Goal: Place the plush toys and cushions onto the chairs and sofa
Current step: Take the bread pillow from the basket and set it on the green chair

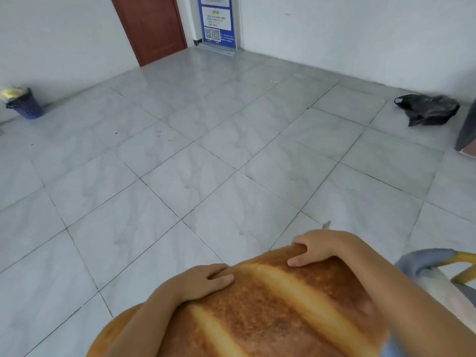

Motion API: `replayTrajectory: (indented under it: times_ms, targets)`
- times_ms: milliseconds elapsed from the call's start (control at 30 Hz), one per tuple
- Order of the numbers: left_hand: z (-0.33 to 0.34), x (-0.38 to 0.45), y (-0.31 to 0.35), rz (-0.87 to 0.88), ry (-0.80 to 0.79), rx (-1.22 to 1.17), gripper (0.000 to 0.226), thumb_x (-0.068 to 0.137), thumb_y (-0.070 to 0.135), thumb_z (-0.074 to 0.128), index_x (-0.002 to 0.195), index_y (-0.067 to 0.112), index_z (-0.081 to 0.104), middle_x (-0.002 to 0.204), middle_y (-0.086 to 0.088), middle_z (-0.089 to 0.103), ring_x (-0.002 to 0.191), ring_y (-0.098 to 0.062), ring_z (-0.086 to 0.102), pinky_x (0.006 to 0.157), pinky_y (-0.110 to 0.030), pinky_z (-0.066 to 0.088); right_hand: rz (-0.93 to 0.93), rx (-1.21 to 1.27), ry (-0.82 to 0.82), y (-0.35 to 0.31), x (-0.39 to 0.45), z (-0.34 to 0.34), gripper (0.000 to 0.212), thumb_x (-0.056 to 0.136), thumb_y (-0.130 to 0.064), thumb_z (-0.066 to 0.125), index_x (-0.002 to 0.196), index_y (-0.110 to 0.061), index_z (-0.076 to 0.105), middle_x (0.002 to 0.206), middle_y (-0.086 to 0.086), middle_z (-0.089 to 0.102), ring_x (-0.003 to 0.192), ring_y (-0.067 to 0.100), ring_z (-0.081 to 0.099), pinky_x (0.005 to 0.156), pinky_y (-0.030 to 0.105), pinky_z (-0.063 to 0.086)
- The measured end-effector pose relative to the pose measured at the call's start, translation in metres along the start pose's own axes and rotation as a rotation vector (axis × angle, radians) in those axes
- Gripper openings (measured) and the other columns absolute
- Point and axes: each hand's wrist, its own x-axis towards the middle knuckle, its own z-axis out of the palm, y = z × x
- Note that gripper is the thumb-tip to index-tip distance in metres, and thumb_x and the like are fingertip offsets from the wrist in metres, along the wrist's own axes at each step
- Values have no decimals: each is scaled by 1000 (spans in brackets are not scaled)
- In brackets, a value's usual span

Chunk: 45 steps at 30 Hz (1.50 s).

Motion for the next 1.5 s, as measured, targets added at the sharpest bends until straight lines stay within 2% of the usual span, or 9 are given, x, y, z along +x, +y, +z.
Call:
replayTrajectory:
  times_ms: [167, 267, 400, 700, 767, 833, 967, 1167, 1500]
  targets:
    - [-84, 78, -21, -277, -8, 181, 59, 84, 68, 21, 123, 32, 46, 134, 4, 50, 120, -15, 46, 103, -31, 32, 81, 262, -1, 63, 47, -43, 117, 31, -100, 18, 114, -25, 54, 112, -3, 55, 109, 17, 48, 103, 37, 31]
    - [-144, 143, -8, -279, -19, 150, 60, 80, 73, 24, 122, 37, 47, 135, 5, 49, 121, -15, 46, 107, -35, 31, 243, 416, 101, 102, 88, -80, 66, 79, -73, 20, 110, -30, 59, 132, 5, 50, 133, 26, 26, 112, 45, 12]
    - [-225, 230, 24, -183, 20, 208, 54, 80, 69, 30, 124, 42, 46, 137, 5, 47, 126, -17, 42, 107, -34, 29, 478, 753, 238, 143, 128, -117, 34, 97, -16, 23, 81, -9, 53, 105, 9, 59, 98, 18, 48, 105, 37, 29]
    - [-311, 379, 175, 88, -87, 454, 122, 28, 93, 29, 135, 35, 35, 140, 3, 43, 128, -19, 41, 110, -46, 29, 578, 850, 134, 230, 122, -174, 88, 59, -88, 24, 125, -33, 43, 135, 0, 44, 122, 21, 44, 103, 35, 34]
    - [-319, 415, 212, 137, -164, 527, 114, 24, 96, 31, 121, 38, 48, 120, 7, 53, 114, -15, 49, 105, -41, 35, 541, 821, 71, 252, 120, -192, 105, 49, -93, 28, 132, -30, 35, 136, 1, 41, 119, 20, 46, 98, 30, 36]
    - [-315, 448, 248, 187, -205, 614, 64, 44, 85, 35, 85, 39, 53, 97, 9, 55, 100, -14, 53, 96, -33, 40, 530, 814, 95, 277, 130, -197, 62, 73, -72, 43, 118, -29, 45, 121, -3, 51, 104, 15, 50, 85, 25, 39]
    - [-299, 524, 326, 362, -26, 639, 32, 91, 45, 38, 60, 35, 37, 70, 17, 47, 98, -17, 58, 71, -23, 37, 563, 721, 398, 349, 156, -226, 37, 83, -56, 48, 63, -27, 38, 67, -11, 43, 63, 3, 41, 55, 18, 28]
    - [-306, 605, 511, 716, 429, 598, 34, 94, 35, 36, 61, 38, 41, 56, 15, 44, 67, -11, 51, 52, -5, 25, 810, 418, 992, 485, 126, -294, 46, 90, -46, 36, 50, -28, 20, 44, -12, 28, 45, 0, 40, 47, 11, 19]
    - [-188, 735, 769, 1178, 236, 646, 61, 84, 55, 26, 60, 17, 67, 52, 2, 66, 51, -18, 61, 51, -21, 40, 1343, 434, 1284, 638, 75, -247, 40, 88, -49, 25, 54, -29, 27, 44, -13, 20, 35, 12, 45, 54, 14, 29]
